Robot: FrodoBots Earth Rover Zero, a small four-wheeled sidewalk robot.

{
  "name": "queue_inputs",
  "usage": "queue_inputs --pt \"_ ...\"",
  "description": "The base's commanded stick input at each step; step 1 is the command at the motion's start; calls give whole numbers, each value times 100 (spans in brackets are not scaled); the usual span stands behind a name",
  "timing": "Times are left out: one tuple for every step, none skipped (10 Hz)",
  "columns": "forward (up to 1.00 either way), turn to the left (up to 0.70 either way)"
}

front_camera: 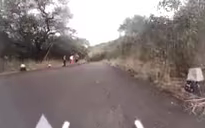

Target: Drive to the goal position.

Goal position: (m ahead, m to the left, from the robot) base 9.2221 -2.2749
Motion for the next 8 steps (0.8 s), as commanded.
queue_inputs --pt "50 0" --pt "50 0" --pt "50 0" --pt "50 0" --pt "50 0" --pt "50 0" --pt "50 -37" --pt "50 -50"
